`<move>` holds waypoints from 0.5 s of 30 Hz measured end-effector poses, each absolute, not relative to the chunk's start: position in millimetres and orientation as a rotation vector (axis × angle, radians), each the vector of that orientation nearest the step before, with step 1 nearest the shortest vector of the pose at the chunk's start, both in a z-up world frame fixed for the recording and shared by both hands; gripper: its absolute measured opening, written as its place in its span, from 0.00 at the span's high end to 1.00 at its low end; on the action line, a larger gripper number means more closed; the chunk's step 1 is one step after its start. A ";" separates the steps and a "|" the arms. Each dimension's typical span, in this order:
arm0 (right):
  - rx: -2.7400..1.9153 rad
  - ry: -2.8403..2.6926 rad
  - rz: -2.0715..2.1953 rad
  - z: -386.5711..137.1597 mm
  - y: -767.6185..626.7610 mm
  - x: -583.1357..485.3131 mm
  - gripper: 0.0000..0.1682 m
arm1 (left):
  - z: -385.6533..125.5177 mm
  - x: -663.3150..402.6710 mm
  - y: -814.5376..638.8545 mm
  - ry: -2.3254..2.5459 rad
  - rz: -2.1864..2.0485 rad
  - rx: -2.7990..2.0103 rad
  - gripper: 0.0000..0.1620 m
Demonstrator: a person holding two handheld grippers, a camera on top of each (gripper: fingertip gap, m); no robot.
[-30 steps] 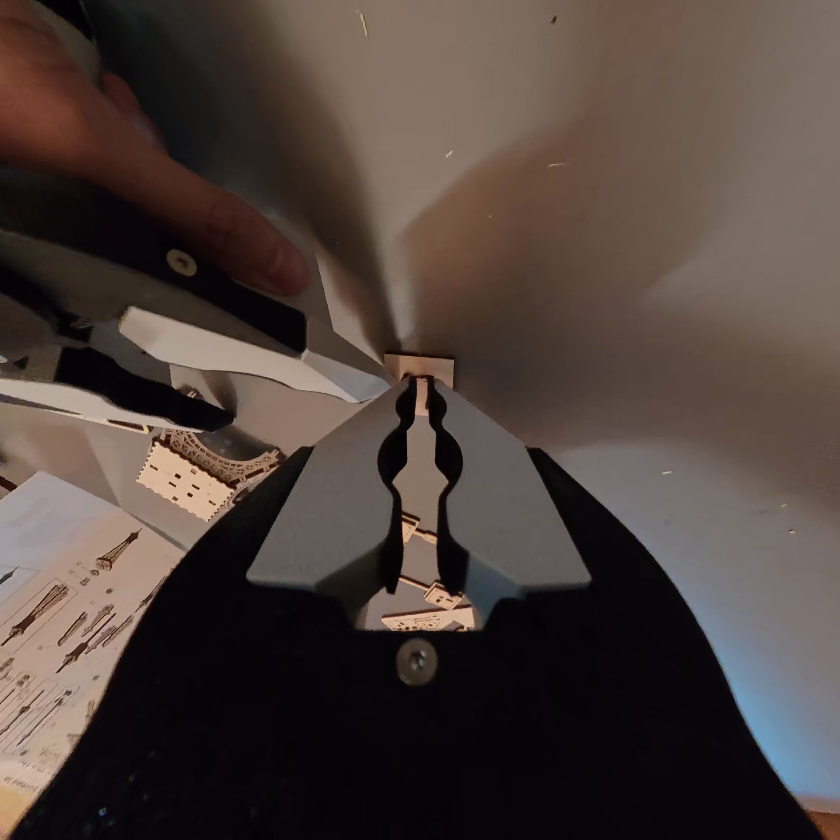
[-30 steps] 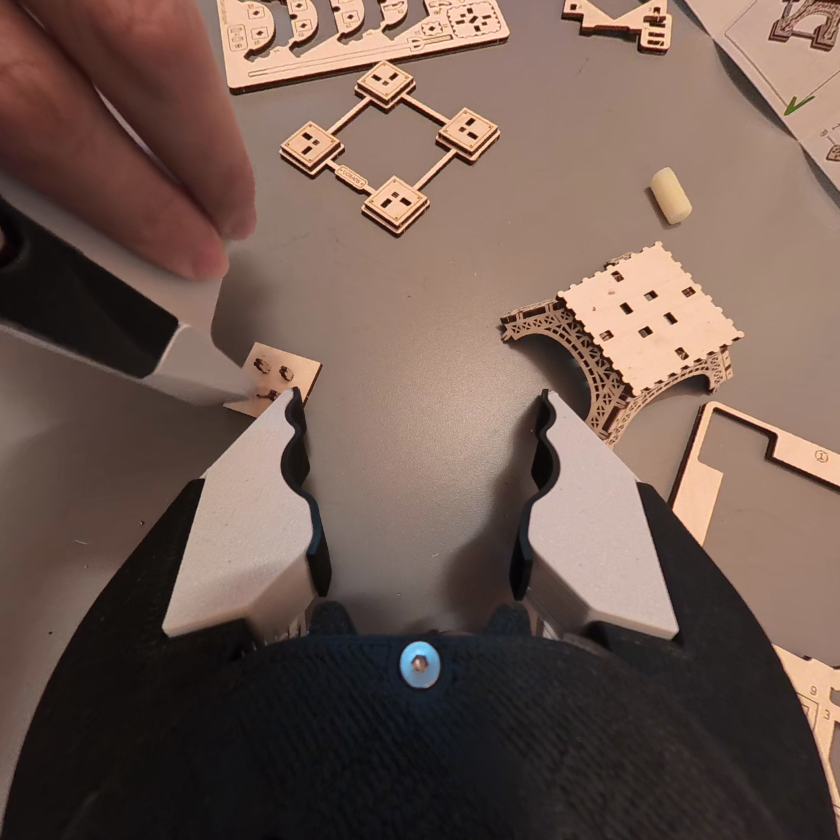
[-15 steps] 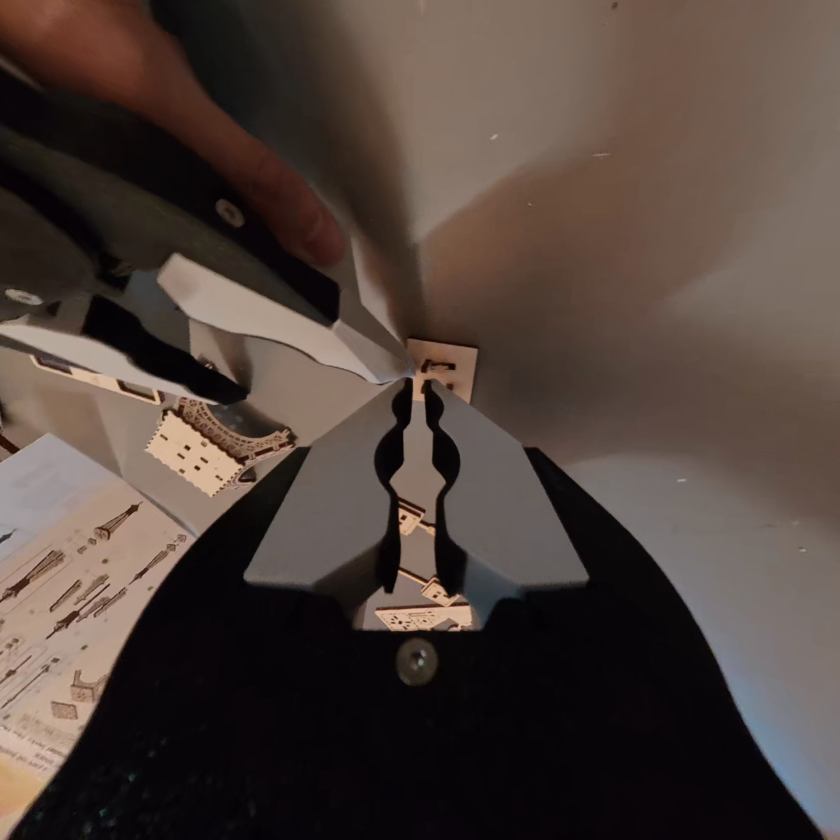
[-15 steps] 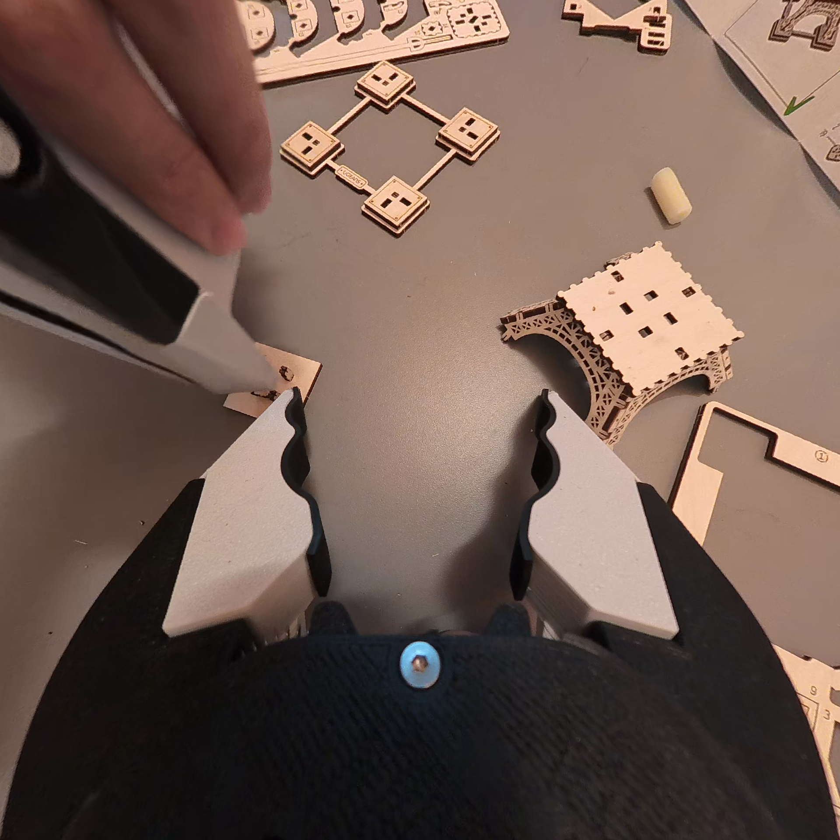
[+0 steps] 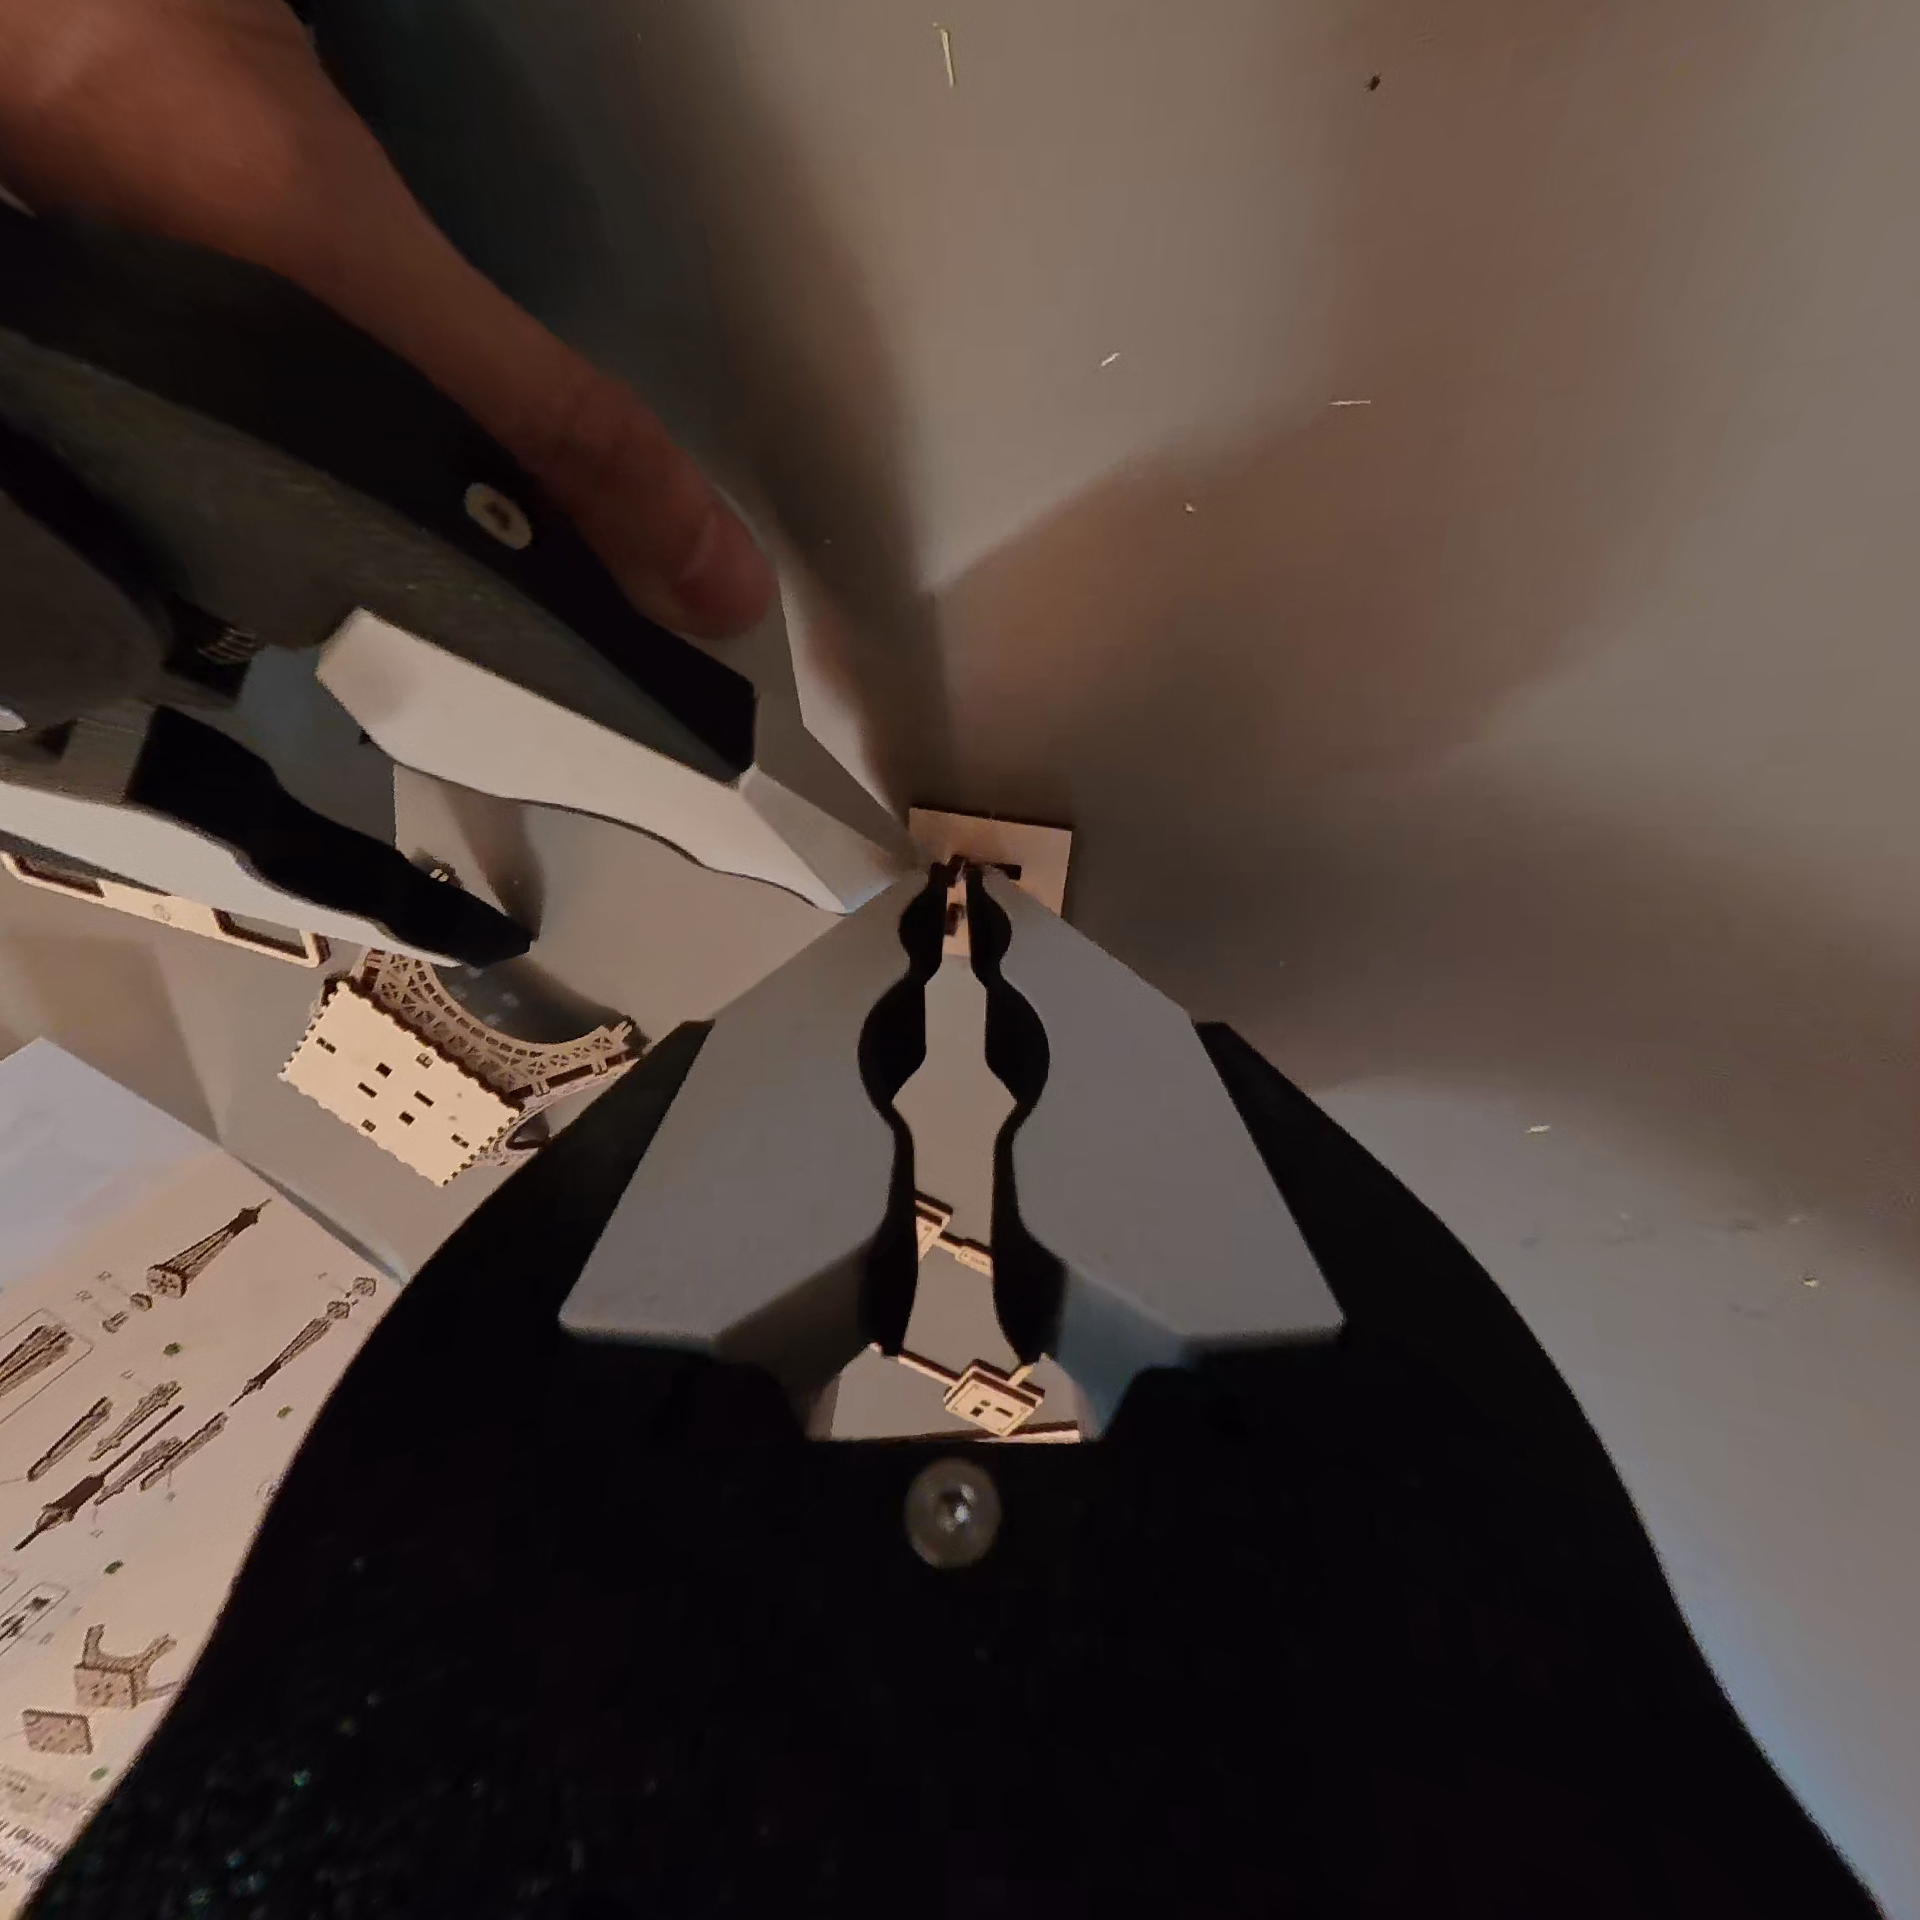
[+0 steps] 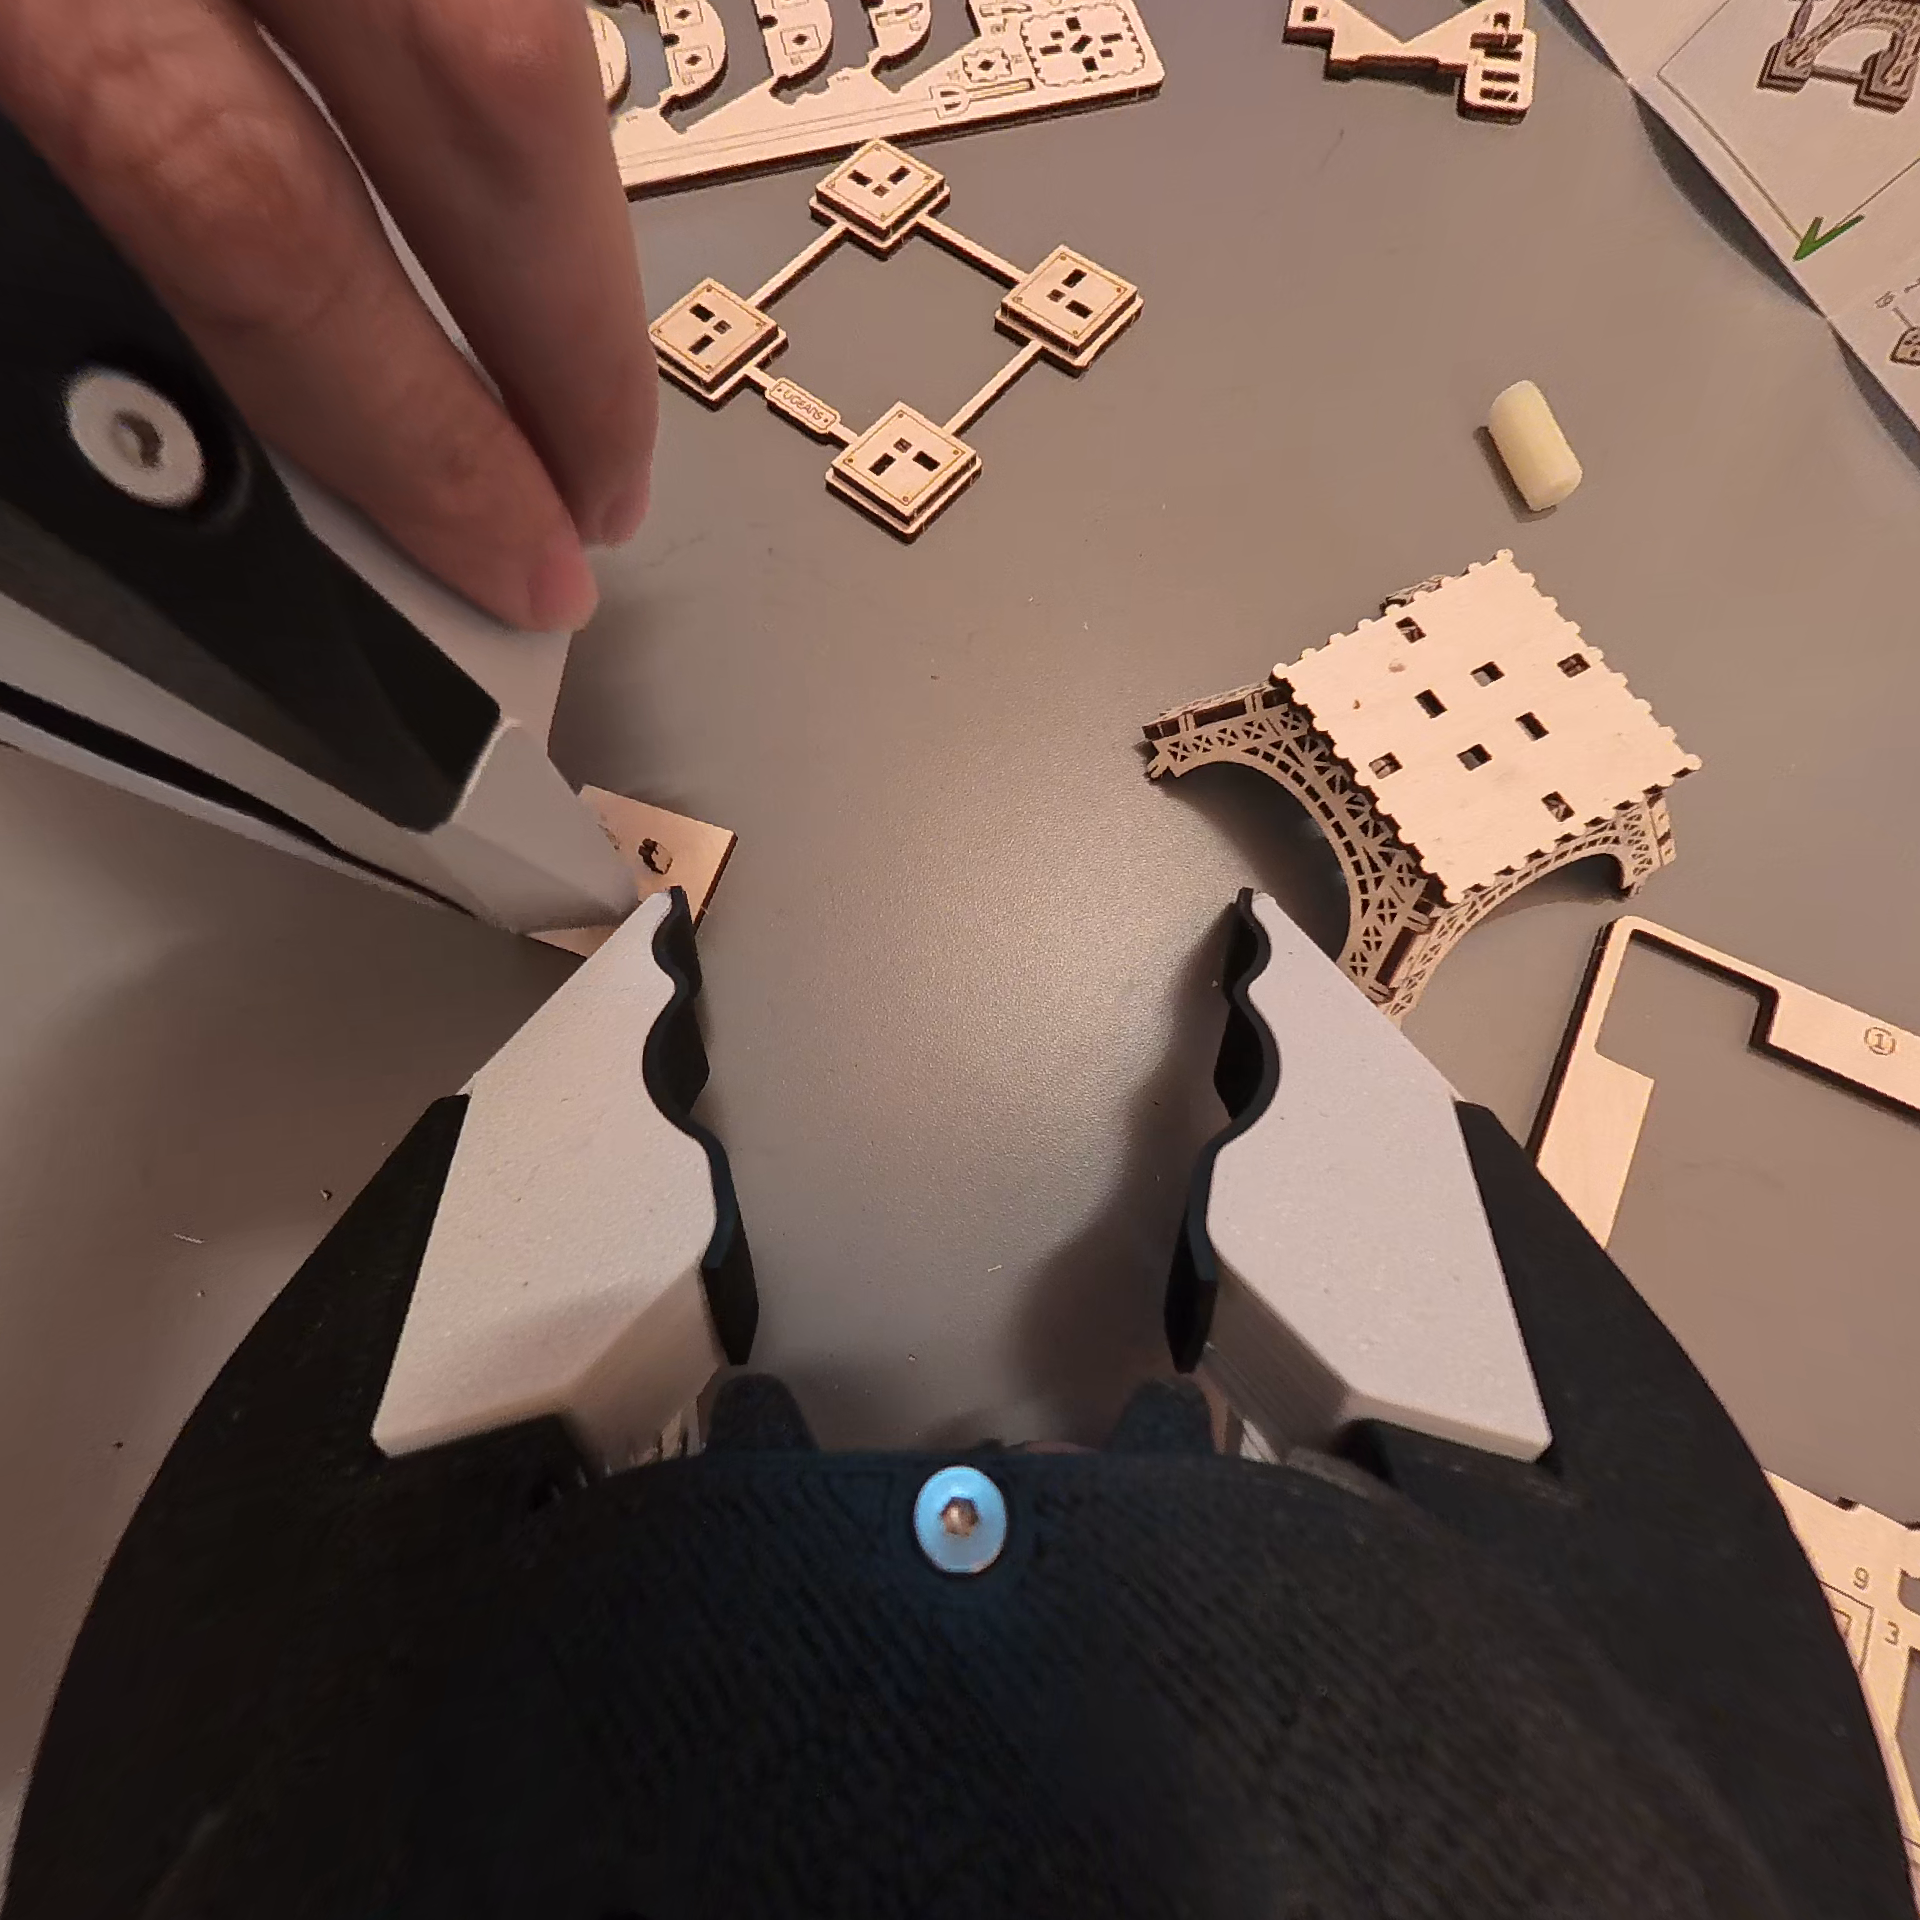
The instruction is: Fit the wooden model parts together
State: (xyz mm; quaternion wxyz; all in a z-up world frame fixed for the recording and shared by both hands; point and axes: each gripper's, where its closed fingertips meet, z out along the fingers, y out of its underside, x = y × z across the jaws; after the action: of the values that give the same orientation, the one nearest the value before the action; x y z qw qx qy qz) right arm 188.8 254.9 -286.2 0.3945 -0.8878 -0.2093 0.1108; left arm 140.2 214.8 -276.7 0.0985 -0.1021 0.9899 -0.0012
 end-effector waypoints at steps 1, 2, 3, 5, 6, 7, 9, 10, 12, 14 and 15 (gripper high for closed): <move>-2.252 -0.531 0.281 -286.2 254.9 188.9 0.40 | -277.7 139.8 214.3 2.932 -0.006 -0.303 0.99; -2.252 -0.531 0.281 -286.2 254.9 188.9 0.40 | -278.2 139.7 214.2 2.933 -0.006 -0.306 0.99; -2.252 -0.531 0.281 -286.2 254.9 188.9 0.40 | -278.2 140.2 214.2 2.931 -0.006 -0.307 1.00; -2.252 -0.531 0.281 -286.2 254.9 188.9 0.40 | -278.3 140.6 214.2 2.931 -0.015 -0.318 1.00; -2.252 -0.531 0.281 -286.2 254.8 188.9 0.41 | -278.3 140.3 214.2 2.933 -0.019 -0.328 1.00; -2.252 -0.531 0.281 -286.2 254.9 188.9 0.41 | -278.3 140.1 214.3 2.934 -0.023 -0.338 1.00; -2.252 -0.531 0.281 -286.2 254.9 188.9 0.41 | -278.2 139.9 214.5 2.930 -0.026 -0.347 1.00; -2.252 -0.531 0.281 -286.2 254.9 188.9 0.41 | -278.4 139.9 214.4 2.925 -0.026 -0.345 1.00; -2.252 -0.531 0.281 -286.2 254.9 188.9 0.41 | -278.4 139.5 214.2 2.918 -0.030 -0.346 0.99; -2.252 -0.531 0.281 -286.2 254.9 188.9 0.41 | -278.4 139.0 214.0 2.916 -0.044 -0.363 0.99; -2.252 -0.531 0.281 -286.1 255.0 188.9 0.41 | -278.4 138.1 214.2 2.920 -0.049 -0.373 1.00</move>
State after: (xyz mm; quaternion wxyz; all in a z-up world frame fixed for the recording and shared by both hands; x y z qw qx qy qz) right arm 188.9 255.0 -286.1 0.3946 -0.8878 -0.2093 0.1107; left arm 138.1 214.2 -278.4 0.0985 -0.1259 0.9870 -0.0164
